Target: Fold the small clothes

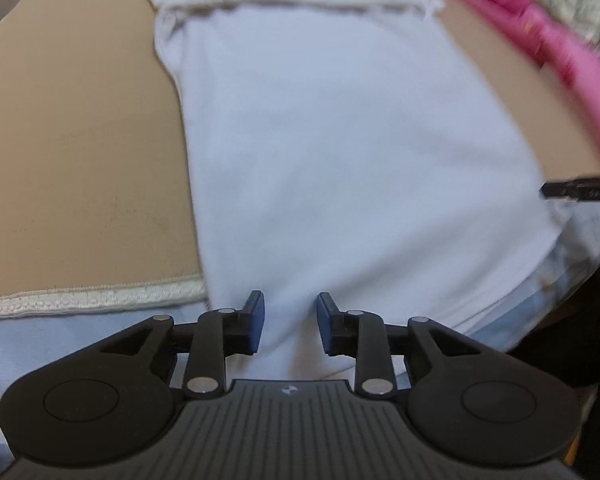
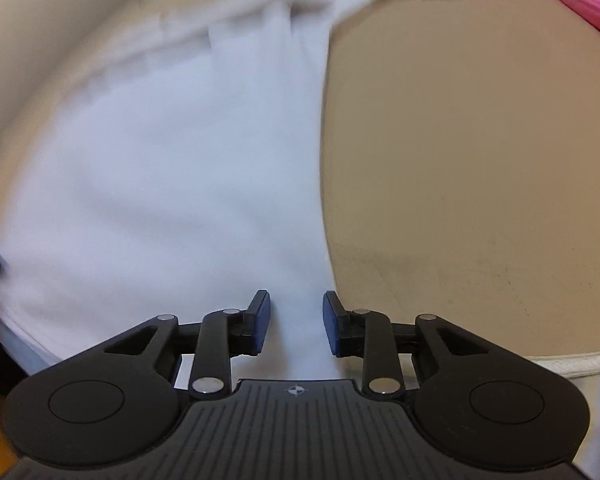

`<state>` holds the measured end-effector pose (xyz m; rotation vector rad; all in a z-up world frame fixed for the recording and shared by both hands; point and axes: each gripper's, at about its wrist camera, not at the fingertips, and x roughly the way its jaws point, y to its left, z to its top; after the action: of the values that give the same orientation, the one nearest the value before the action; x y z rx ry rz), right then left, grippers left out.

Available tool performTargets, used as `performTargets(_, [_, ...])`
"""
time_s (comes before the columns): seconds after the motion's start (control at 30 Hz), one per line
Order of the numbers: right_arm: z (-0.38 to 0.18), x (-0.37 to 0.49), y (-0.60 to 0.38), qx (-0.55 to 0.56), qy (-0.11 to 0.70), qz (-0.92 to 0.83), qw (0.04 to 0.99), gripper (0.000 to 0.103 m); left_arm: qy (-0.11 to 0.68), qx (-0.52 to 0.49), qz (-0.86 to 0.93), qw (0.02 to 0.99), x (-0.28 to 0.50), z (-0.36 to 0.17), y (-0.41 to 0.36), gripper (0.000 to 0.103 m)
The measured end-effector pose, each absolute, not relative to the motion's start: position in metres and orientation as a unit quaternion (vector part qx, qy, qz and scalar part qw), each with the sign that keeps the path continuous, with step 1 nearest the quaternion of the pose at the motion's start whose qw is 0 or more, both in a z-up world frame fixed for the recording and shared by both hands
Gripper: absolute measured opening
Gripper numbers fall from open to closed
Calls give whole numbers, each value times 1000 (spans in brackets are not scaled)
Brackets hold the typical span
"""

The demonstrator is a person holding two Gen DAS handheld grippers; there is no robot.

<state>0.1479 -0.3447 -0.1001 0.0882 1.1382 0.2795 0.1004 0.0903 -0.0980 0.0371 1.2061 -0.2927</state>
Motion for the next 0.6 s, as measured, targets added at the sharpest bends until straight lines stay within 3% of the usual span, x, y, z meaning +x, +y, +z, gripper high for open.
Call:
performTargets(0.33, [-43, 183, -327, 68, 410, 121, 901, 38, 427, 40, -134, 893, 123, -48, 59, 34])
performTargets(0.6, [-24, 220, -327, 95, 348, 89, 928, 41, 359, 49, -95, 927, 205, -19, -14, 34])
